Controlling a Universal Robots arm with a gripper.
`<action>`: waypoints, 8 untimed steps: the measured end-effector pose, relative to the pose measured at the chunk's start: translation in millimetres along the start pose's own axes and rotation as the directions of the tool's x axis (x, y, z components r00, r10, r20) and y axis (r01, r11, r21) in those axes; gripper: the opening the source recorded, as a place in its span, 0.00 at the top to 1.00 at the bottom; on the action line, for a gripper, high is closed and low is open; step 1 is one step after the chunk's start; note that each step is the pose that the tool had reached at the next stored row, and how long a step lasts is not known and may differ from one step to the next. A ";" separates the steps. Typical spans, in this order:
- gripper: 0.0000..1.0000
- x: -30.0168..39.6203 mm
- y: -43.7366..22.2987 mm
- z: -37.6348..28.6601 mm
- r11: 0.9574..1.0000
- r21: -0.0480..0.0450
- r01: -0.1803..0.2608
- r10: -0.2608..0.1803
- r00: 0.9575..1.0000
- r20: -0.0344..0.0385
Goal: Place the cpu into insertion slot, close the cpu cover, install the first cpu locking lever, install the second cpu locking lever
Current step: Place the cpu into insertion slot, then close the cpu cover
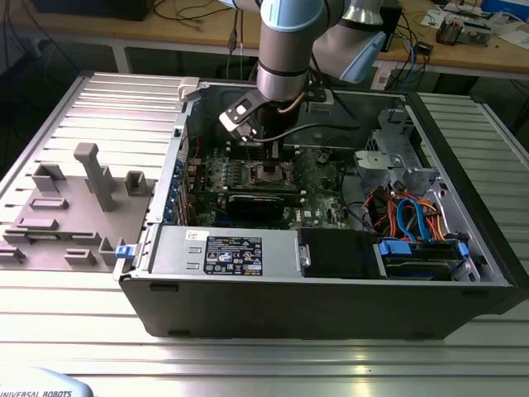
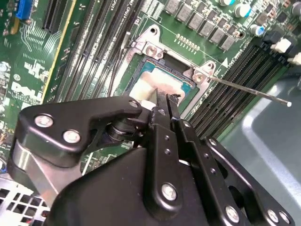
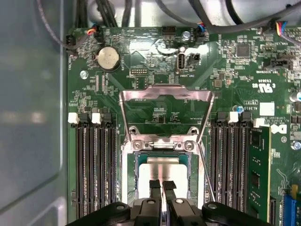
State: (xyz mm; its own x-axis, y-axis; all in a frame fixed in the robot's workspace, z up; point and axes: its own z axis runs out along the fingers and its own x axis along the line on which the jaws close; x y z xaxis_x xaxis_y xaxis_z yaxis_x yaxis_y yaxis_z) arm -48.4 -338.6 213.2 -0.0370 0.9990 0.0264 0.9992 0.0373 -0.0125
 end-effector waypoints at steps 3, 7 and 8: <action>0.84 0.0 0.0 0.1 1.000 0.001 0.030 -0.030 1.000 0.000; 0.84 0.0 0.0 0.1 1.000 0.001 0.030 -0.030 1.000 0.000; 0.84 0.0 0.0 0.1 1.000 0.001 0.030 -0.030 1.000 0.000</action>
State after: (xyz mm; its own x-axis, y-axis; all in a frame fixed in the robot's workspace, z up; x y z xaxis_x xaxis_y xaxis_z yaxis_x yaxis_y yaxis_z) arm -48.4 -338.6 213.1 -0.0674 0.9974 0.0266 0.9976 0.0678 -0.0124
